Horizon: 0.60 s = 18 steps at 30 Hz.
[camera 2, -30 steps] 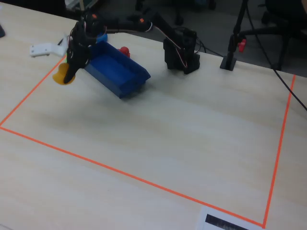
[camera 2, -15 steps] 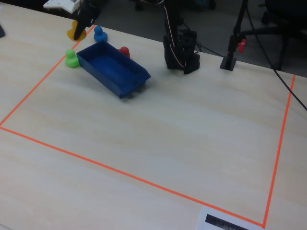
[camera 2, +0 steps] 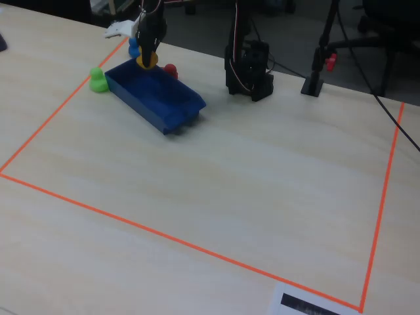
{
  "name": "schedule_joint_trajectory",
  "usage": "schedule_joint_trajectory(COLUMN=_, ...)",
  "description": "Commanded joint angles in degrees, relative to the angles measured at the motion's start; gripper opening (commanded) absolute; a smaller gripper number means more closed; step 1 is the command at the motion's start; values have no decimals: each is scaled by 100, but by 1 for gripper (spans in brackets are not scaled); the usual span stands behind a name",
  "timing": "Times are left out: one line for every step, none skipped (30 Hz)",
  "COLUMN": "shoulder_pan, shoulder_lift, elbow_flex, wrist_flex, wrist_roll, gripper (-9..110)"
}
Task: Grasp yellow duck and put it into box.
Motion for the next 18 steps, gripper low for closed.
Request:
schedule_joint_trajectory(shoulder_pan=-264, shoulder_lift=308, elbow_flex=-53, wrist_flex=-202, wrist_roll=-88, gripper=0)
schedule_joint_trajectory(shoulder_pan=-308, shoulder_lift=308, elbow_flex=-44, wrist_flex=-220, wrist_roll=-114, gripper=0)
schedule_joint_trajectory(shoulder_pan=-352, shoulder_lift=308, elbow_flex=-35, wrist_flex=-229, wrist_roll=-149, gripper=0)
schedule_joint_trajectory(shoulder_pan=-396, shoulder_lift=308, elbow_flex=-9, wrist_flex=-220, wrist_roll=-193, gripper=0)
schedule_joint_trajectory(shoulder_pan=-431, shoulder_lift=308, elbow_flex=26, wrist_flex=-220, wrist_roll=-220, gripper=0)
schedule_joint_trajectory(shoulder_pan=-466, shoulder_lift=308, elbow_flex=88, wrist_flex=-229, wrist_roll=-246, gripper=0)
schedule_joint_trajectory(shoulder_pan=-483, shoulder_lift=316, elbow_flex=167, wrist_flex=-264, wrist_roll=-281, gripper=0)
schedule_joint_trajectory(shoulder_pan=-510, shoulder_lift=334, elbow_flex=281, wrist_flex=-369, wrist_roll=-308, gripper=0)
schedule_joint_trajectory(shoulder_pan=-519, shoulder_lift=334, elbow_flex=413, wrist_flex=-492, wrist_roll=-316, gripper=0)
schedule_joint_trajectory(shoulder_pan=-519, shoulder_lift=343, elbow_flex=519, wrist_flex=-606, wrist_roll=-325, gripper=0)
schedule_joint_trajectory(shoulder_pan=-519, shoulder_lift=343, elbow_flex=624, wrist_flex=-729, wrist_roll=-343, gripper=0)
schedule_joint_trajectory(shoulder_pan=-519, shoulder_lift=343, elbow_flex=703, wrist_flex=-835, wrist_roll=-369, gripper=0)
schedule_joint_trajectory(shoulder_pan=-519, shoulder_lift=352, elbow_flex=765, wrist_flex=-932, wrist_roll=-404, gripper=0)
schedule_joint_trajectory(shoulder_pan=-519, shoulder_lift=352, elbow_flex=809, wrist_flex=-993, wrist_roll=-457, gripper=0)
schedule_joint_trajectory(shoulder_pan=-519, shoulder_lift=360, elbow_flex=826, wrist_flex=-1037, wrist_roll=-501, gripper=0)
schedule_joint_trajectory(shoulder_pan=-527, shoulder_lift=360, elbow_flex=835, wrist_flex=-1055, wrist_roll=-527, gripper=1)
schedule_joint_trajectory(shoulder_pan=-536, shoulder_lift=360, elbow_flex=826, wrist_flex=-1099, wrist_roll=-527, gripper=4)
schedule_joint_trajectory(shoulder_pan=-545, shoulder_lift=360, elbow_flex=817, wrist_flex=-1143, wrist_roll=-536, gripper=6)
